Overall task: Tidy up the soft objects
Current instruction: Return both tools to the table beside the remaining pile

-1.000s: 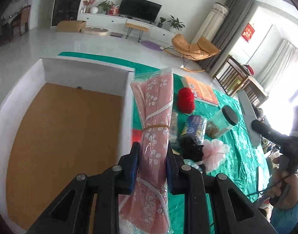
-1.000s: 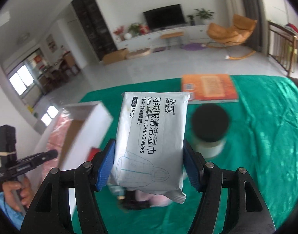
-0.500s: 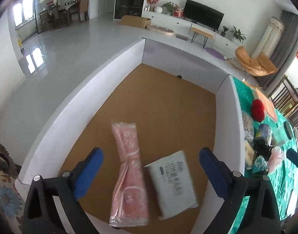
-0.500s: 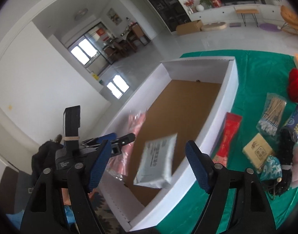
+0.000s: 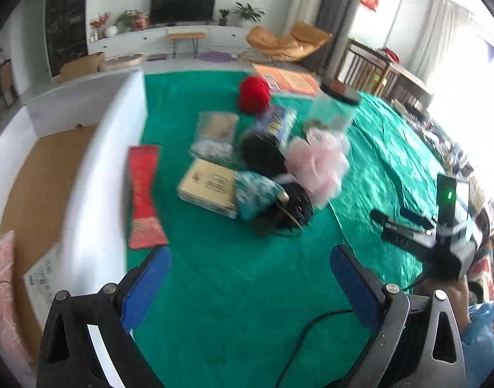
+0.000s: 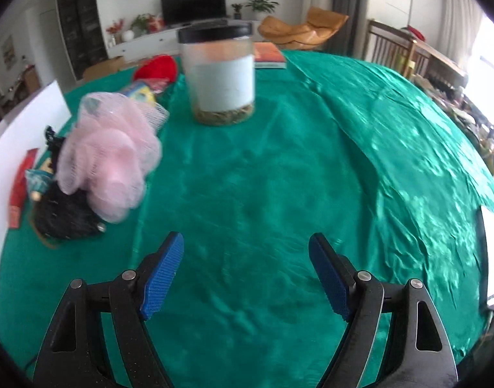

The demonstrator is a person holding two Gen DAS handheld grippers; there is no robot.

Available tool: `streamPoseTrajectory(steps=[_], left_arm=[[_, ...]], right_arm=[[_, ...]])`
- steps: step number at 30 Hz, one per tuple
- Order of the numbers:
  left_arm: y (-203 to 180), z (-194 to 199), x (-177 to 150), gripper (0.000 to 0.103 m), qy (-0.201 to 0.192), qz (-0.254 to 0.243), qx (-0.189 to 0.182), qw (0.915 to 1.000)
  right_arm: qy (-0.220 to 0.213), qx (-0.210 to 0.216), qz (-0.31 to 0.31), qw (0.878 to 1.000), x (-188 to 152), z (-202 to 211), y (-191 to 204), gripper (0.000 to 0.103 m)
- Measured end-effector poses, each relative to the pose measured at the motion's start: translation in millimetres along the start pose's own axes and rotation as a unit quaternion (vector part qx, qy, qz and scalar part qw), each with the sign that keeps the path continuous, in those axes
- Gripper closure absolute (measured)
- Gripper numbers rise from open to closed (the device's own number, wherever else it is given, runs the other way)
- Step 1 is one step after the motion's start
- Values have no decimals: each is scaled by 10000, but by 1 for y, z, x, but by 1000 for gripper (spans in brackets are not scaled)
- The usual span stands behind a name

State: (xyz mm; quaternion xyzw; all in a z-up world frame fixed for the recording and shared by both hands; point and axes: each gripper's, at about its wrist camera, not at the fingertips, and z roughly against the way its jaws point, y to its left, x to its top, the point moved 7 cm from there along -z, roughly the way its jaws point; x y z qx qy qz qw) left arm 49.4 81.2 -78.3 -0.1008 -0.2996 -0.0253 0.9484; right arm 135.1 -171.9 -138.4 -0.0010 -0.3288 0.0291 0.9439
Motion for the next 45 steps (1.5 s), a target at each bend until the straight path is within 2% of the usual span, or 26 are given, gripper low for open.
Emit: streamPoseTrajectory(steps=[3,5,8,11,15,21,45], left_arm=[[-14,-48,-13,5,243,-59,163,9996],[-9,-72,-16,5,319,-73,399,9987],[2,-93,-16,5,361,-106,630,9973],[2,-101,-11,5,237,-301,806,9960],[5,-105,-6,0,122,-322,800,9962],[8,-106,-3,0,20,-348,790,9963],[8,-106,-3,0,9,-342,796,9962]], right_arm=[[-6,-6,-297,9996,6,1,-14,21],[1,-149,-179,9997,7,2,-15,21],[207,-88,-106,9997,-1,-7,-15,21],[175,-86,-169,9997,-4,-2,-22,18],[132,-82,-245,9996,-9,-4,-27,14],[131,-74,-240,9996,-9,-5,-25,12],[136,-77,-241,9996,-9,-5,-25,11]])
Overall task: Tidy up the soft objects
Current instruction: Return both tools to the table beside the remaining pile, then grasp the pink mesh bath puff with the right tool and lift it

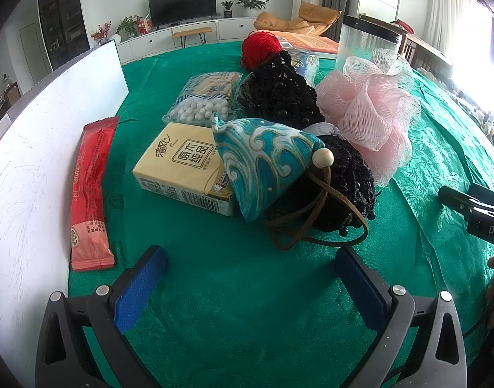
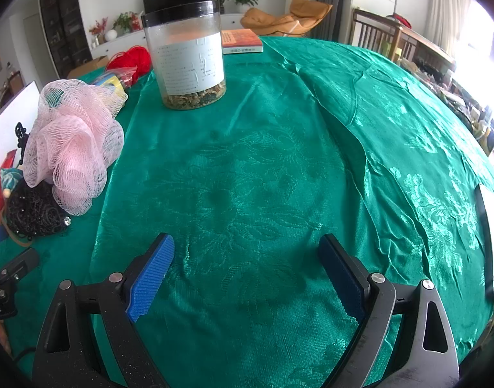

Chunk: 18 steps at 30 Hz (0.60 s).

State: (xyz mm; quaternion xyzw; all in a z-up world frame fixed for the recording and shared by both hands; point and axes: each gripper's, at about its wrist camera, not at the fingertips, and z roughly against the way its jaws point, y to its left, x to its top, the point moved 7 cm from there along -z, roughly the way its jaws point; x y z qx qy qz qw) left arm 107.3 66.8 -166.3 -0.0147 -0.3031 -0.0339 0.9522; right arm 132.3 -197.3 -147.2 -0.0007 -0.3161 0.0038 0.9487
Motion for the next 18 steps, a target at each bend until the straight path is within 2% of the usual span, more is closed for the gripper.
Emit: streamPoseTrajectory(steps=[14,15,16,18], left_arm=[[1,1,-1,0,-6,14,14,10000],[1,1,-1,0,-6,17,14,10000],[1,1,-1,0,-5,18,15,10000],[1,1,-1,0,-6,17,16,10000]], right_arm=[[24,84,-50,9999,0,2,3,10],[7,339,-177,9993,4,4,6,10],[-91,773,-377,9963,8,8,11,10],[-403,1628,-705,9833,24,21,25,10]])
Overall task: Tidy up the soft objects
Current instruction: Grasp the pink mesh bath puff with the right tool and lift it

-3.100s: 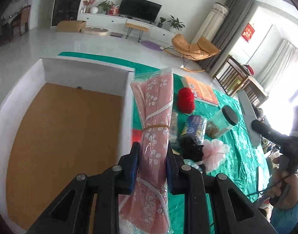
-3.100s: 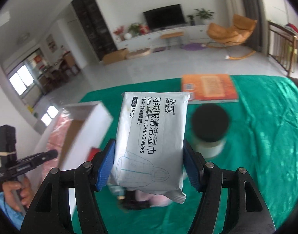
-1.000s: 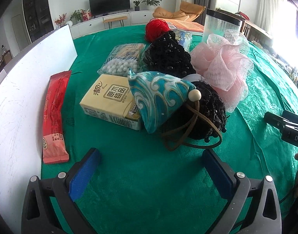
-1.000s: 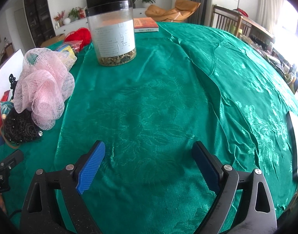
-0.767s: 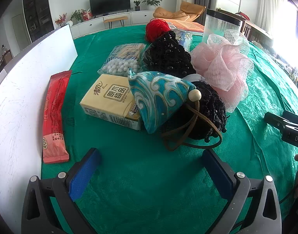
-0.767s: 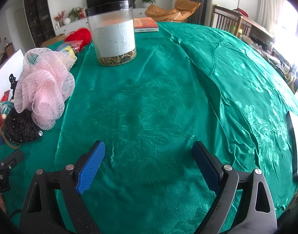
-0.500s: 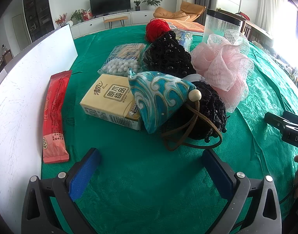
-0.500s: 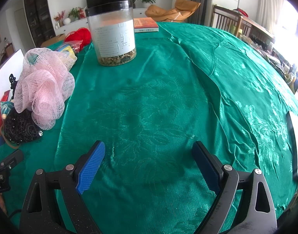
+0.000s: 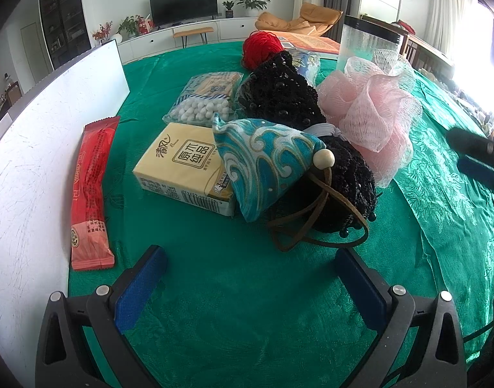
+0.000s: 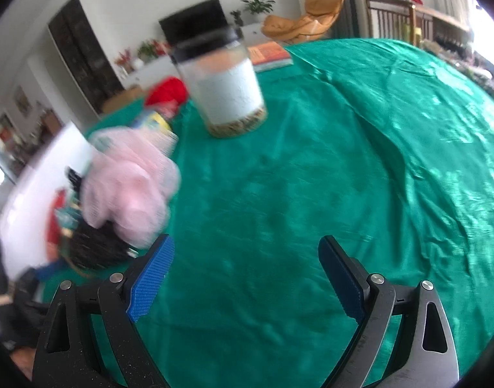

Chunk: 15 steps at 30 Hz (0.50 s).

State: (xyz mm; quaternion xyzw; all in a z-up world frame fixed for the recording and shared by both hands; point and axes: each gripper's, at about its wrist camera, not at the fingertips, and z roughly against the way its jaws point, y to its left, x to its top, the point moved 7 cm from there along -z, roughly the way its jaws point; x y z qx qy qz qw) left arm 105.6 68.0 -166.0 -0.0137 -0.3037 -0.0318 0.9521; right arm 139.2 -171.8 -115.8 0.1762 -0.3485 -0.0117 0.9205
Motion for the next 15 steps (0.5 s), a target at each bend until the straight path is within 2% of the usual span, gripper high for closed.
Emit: streamPoseTrajectory(steps=[2,6,8,11,12,13,15], left_arm=[[0,0,0,0,0,0,0,10000],[0,0,0,0,-1,1,-2,10000],[0,0,0,0,-2,1,0,10000],[0,0,0,0,-2,1,0,10000],[0,0,0,0,-2,2,0,10000],[0,0,0,0,-2,1,1,10000],[0,0,0,0,-2,1,1,10000]], right_arm=[[-52,562,-84,9984,17,-5,22,10],[335,1048,286,9935,44,-39,70,11],[638,950,582,9917,46,-62,87,11],[1007,746,734,9894,37,-86,90,14],[1056,769,689,9890,31,-88,88,31],[1110,825,644,9883,26,-87,85,61],[1154,775,593,9885,18,-81,73,66]])
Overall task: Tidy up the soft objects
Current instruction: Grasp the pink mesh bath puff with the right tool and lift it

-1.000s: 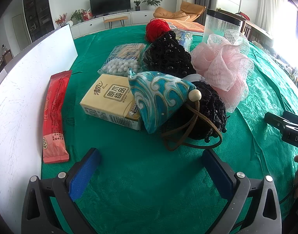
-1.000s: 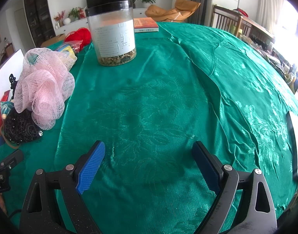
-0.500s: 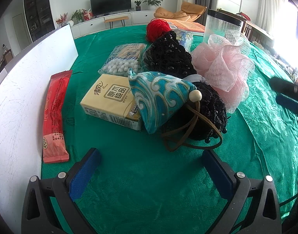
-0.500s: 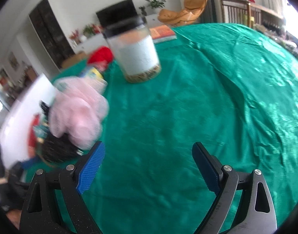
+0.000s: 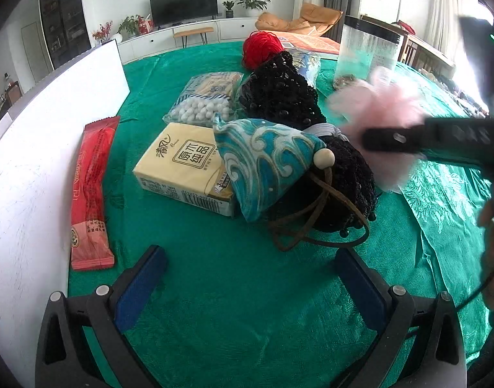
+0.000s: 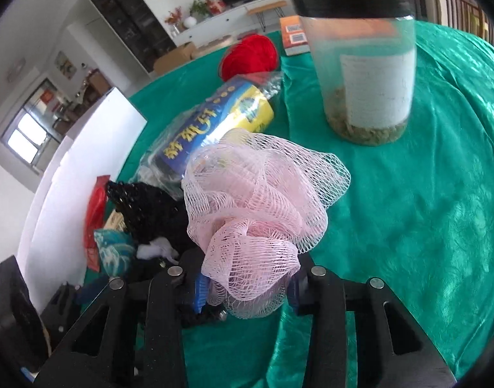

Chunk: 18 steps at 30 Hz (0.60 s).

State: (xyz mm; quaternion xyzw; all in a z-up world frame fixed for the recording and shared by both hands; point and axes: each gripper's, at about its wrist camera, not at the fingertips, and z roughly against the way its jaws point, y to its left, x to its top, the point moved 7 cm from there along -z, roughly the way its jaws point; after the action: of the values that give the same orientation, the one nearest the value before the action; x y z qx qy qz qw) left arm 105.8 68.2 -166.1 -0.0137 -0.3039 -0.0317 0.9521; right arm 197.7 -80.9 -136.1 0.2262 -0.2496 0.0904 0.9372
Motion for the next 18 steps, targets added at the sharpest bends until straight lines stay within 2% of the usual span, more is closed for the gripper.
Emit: streamPoseTrajectory(steps=[3,6,10,11,13,16,18], left_arm=[[0,0,0,0,-1,1,0,10000],[0,0,0,0,-2,3,5,10000],[0,0,0,0,-2,4,3,10000],[0,-1,0,0,-2,4,3,10000],[0,0,0,0,-2,4,3,10000],[0,0,0,0,-3,5,4,10000],[0,-1,0,0,-3,5,4,10000]], right_arm=[[-157,-261,89,9995,-16,27,-19,70],[-450,-760,-8,9961,-21,60,-52,70],[-1113,-1561,-309,9810,0,102,-110,68],[-1325,-1660,-385,9764,6,109,-122,62],[-1507,-1970,-560,9671,10,112,-142,22],[-1272,-2044,-886,9665,-3,106,-157,20],[-1266,-2056,-934,9659,-17,107,-159,20]])
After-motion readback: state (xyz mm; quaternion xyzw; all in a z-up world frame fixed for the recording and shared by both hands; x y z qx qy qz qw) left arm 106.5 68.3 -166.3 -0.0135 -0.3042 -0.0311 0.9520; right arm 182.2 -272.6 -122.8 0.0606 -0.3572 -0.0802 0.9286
